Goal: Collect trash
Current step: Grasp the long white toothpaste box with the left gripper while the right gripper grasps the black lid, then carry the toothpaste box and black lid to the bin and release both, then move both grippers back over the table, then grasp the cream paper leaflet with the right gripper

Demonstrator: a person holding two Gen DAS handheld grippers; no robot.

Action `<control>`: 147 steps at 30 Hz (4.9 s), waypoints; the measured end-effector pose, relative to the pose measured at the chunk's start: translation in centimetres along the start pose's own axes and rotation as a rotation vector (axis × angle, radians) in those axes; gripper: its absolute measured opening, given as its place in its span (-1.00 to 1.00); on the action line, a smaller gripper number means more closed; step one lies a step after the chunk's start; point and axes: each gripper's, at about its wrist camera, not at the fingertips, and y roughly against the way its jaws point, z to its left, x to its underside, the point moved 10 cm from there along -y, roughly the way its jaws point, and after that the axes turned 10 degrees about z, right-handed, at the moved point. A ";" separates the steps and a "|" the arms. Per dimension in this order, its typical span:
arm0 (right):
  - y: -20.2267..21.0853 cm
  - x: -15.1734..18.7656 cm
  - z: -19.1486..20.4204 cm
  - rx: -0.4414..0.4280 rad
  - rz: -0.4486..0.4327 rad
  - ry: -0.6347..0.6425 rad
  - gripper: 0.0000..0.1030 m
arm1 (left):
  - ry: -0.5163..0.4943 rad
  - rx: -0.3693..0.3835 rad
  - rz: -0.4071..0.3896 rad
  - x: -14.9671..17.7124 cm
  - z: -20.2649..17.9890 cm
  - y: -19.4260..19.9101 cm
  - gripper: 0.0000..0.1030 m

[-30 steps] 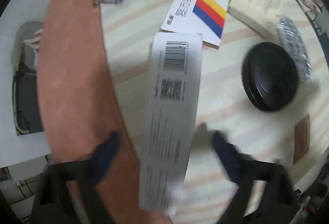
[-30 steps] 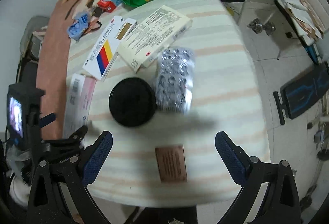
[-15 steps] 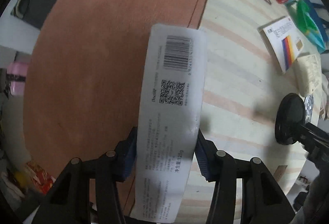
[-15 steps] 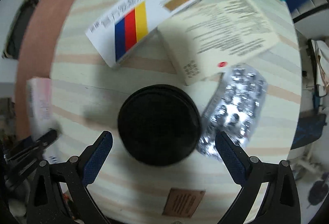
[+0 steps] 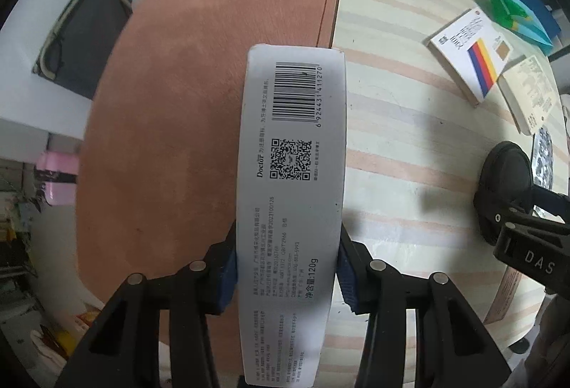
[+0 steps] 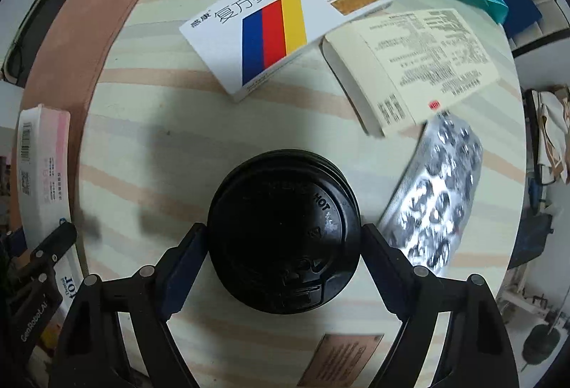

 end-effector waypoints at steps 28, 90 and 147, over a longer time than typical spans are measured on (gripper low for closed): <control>13.1 24.3 4.3 -0.152 -0.328 -0.285 0.68 | -0.194 0.224 -0.242 14.6 2.9 11.0 -0.17; -29.7 40.0 11.7 -0.046 0.165 -0.268 1.00 | -0.120 0.077 0.236 30.5 7.1 -25.8 0.95; 2.1 -14.9 -14.6 -0.192 -0.015 -0.561 0.61 | -0.171 -0.207 -0.069 -16.1 -9.8 4.1 1.00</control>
